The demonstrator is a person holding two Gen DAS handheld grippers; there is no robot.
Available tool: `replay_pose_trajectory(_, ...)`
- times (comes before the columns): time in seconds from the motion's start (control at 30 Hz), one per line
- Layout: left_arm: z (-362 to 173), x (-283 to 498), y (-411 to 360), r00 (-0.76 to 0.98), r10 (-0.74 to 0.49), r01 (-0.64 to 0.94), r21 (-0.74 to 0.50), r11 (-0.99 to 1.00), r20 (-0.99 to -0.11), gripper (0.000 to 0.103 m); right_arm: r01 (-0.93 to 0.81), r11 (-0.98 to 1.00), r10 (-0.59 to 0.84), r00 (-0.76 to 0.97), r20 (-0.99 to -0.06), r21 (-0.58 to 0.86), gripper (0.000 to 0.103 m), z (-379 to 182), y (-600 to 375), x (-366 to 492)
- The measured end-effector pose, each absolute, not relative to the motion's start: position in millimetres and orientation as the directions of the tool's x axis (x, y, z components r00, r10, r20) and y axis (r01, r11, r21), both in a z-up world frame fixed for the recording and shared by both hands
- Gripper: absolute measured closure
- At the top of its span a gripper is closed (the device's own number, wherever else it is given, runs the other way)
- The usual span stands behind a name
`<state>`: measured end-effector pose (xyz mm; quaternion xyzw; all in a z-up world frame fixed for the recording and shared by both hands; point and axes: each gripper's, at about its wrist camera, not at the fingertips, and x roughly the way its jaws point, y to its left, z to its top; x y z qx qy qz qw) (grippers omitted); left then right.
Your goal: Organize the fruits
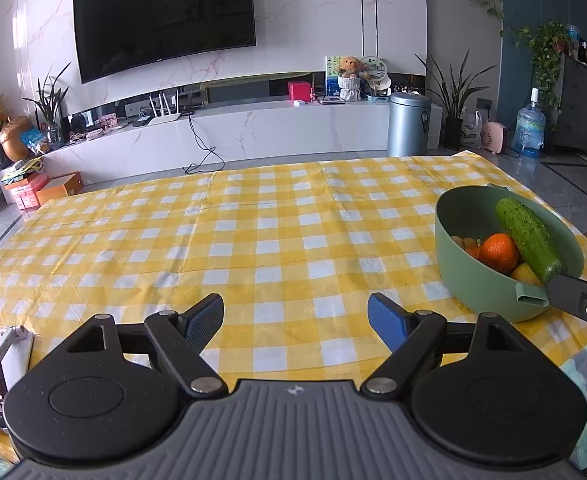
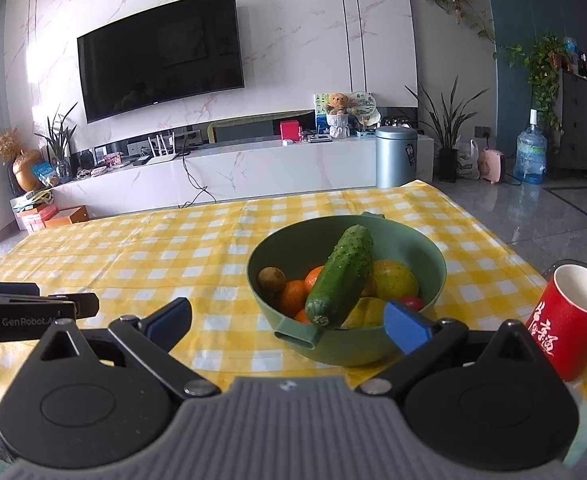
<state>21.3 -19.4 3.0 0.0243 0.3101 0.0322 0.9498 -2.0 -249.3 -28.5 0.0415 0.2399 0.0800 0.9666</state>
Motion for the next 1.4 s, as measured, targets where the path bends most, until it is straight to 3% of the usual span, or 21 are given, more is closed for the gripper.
replay_pose_trajectory(1.4,4.4,20.6,-17.2,0.809,0.076,-0.051,0.060,0.997,-0.583,0.007,-0.128,0.984,0.172,0.872,-0.459,0.124,0.004,-29.0,-250.7,-0.6)
